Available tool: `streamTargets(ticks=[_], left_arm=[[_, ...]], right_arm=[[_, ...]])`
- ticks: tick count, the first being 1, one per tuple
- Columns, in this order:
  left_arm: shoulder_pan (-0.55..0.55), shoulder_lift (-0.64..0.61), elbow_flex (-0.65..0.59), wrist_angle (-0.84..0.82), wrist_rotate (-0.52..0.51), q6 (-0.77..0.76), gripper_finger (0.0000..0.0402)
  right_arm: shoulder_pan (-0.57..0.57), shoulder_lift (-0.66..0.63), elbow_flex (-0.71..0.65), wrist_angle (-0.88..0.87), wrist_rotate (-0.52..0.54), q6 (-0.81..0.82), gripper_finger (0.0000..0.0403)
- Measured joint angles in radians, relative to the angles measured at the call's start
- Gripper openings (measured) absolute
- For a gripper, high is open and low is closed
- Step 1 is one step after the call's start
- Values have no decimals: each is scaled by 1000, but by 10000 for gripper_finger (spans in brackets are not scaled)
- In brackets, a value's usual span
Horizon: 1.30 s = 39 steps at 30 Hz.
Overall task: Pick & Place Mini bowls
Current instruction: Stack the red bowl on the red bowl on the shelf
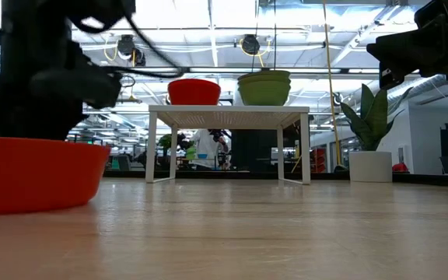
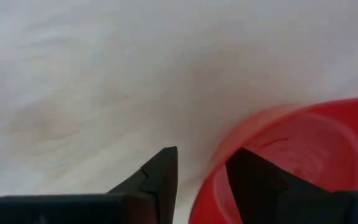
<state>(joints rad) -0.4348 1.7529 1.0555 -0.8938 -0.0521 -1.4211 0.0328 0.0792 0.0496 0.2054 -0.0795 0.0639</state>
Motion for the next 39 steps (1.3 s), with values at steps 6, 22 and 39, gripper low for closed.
streamTargets(ticks=[6,22,39], left_arm=[[55,0,0,-220,1,-214,138],[127,0,0,-211,1,-110,138],[139,0,0,43,4,175,138]], right_arm=[[0,0,0,0,0,0,73],[0,0,0,0,0,0,73],[0,0,0,0,0,0,73]])
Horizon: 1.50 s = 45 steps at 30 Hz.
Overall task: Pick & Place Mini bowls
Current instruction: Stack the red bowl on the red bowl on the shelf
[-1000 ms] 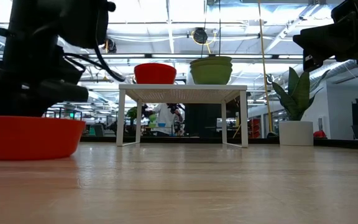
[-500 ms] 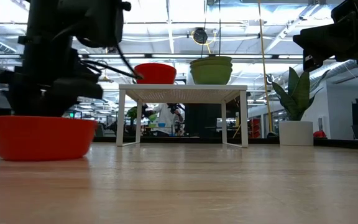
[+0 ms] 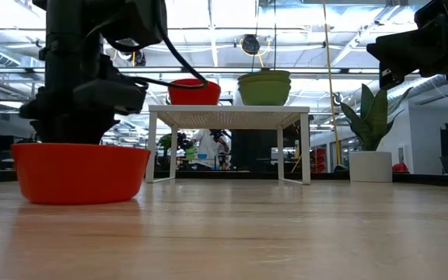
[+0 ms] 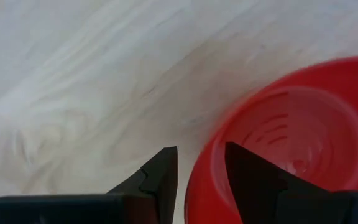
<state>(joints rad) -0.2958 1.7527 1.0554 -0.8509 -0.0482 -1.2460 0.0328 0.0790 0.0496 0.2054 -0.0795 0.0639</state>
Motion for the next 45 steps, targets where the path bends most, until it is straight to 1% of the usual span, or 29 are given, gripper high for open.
streamTargets(ticks=[3,14,23,26,31,33,41,45], left_arm=[[0,0,0,6,-5,89,138],[0,0,0,97,-6,301,138],[0,0,0,101,-3,335,138],[1,0,0,96,28,335,138],[25,0,0,95,125,361,138],[37,0,0,95,145,379,138],[61,0,0,93,143,420,138],[61,0,0,93,115,430,138]], right_arm=[[0,0,0,0,0,0,73],[0,0,0,0,0,0,73],[0,0,0,0,0,0,73],[0,0,0,0,0,0,73],[0,0,0,0,0,0,73],[0,0,0,0,0,0,73],[0,0,0,0,0,0,73],[0,0,0,0,0,0,73]])
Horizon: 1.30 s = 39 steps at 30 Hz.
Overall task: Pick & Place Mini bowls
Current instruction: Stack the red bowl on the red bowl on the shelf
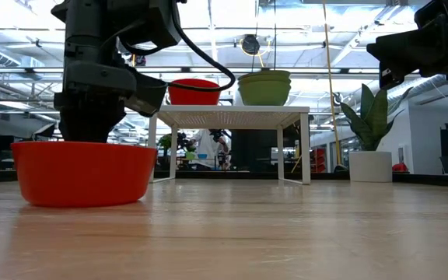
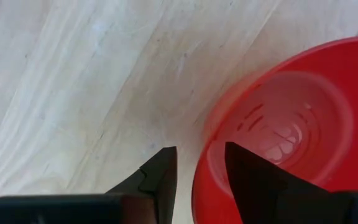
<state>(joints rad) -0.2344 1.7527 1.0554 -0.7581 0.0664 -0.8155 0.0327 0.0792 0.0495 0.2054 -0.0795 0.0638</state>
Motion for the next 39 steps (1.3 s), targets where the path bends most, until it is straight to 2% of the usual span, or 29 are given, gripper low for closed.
streamTargets(ticks=[14,27,29,35,39], left_arm=[[-1,0,0,0,-1,-9,131],[-1,-1,2,3,-12,-10,10],[-2,-2,3,4,-11,-22,9],[-1,0,2,-2,-18,-57,36],[-1,0,2,-1,-19,-57,32]], right_arm=[[0,0,0,0,0,0,73],[0,0,0,0,0,0,73],[0,0,0,0,0,0,73],[0,0,0,0,0,0,73],[0,0,0,0,0,0,73]])
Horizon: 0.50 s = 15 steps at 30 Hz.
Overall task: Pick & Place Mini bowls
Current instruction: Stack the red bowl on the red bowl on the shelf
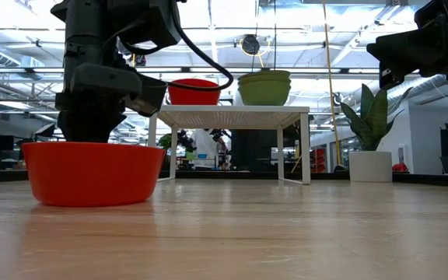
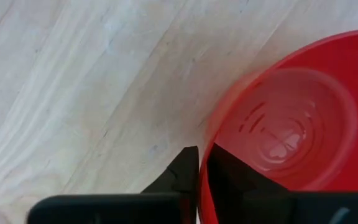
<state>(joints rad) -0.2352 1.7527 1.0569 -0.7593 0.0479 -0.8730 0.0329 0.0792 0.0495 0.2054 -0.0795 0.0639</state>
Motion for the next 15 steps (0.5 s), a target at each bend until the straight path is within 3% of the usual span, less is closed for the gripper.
streamTargets(ticks=[5,15], left_arm=[[-1,-1,0,5,-8,7,7],[0,0,-1,0,-30,5,27]], right_arm=[[0,0,0,0,0,0,73],[0,0,0,0,0,0,73]])
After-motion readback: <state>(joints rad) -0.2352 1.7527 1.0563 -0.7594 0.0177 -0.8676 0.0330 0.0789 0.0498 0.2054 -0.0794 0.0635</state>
